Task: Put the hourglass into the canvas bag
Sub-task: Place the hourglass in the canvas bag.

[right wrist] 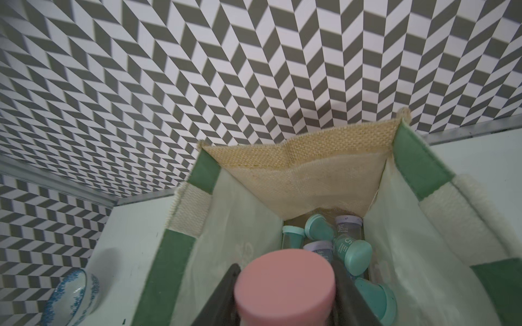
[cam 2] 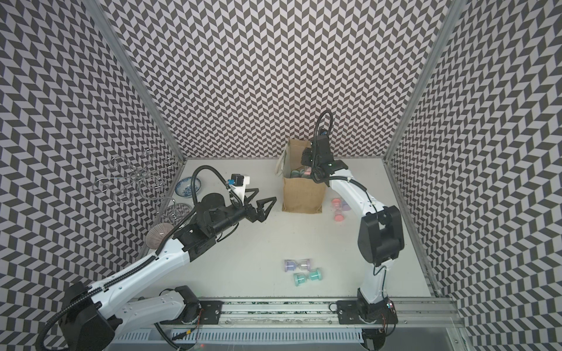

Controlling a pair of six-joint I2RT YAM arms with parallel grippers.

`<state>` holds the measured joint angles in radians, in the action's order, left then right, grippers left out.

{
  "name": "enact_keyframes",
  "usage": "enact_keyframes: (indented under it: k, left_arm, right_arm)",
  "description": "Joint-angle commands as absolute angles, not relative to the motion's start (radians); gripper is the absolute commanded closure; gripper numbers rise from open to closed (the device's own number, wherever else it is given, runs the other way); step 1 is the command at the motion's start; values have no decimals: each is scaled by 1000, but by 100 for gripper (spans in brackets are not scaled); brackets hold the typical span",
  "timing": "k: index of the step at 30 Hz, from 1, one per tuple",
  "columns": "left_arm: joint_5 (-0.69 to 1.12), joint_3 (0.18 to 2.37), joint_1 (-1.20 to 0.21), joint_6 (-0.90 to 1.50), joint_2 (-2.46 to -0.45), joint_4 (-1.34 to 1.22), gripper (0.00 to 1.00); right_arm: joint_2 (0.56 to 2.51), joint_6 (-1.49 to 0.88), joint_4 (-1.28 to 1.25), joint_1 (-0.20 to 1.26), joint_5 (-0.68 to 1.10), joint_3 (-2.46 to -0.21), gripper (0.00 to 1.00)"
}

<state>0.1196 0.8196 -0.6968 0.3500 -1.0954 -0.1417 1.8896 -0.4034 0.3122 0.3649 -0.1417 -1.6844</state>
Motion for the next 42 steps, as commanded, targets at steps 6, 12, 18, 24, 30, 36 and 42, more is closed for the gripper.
enact_keyframes:
  k: [6,12,18,24,30,36,42]
  left_arm:
    - [133,839,-680,364,-1098,-178,1]
    - [131,829,-678,370,-1094,-186,1]
    - [129,818,-678,379,-1092,-195,1]
    - [126,812,-678,380,-1088,-202,1]
    - [123,811,-678,385,-1086,-206,1]
    - [121,808,-678,388,-1081,-204,1]
    - [119,799,-678,388,-1063,-200,1]
  right_arm:
    - [2012,-364,281,361,-150,-1734,70]
    - [2066,-359,294,361,-152,-1719,68]
    - [2076,-356,296,360,-155,-1710,60]
    - [2054,-355,298,360,-154,-1704,50]
    - [2007,-350,297,359,-155,-1690,40]
    - [1939,-346,298,362,-107,-1684,35]
    - [1830,-345,265,362,-24,-1642,27]
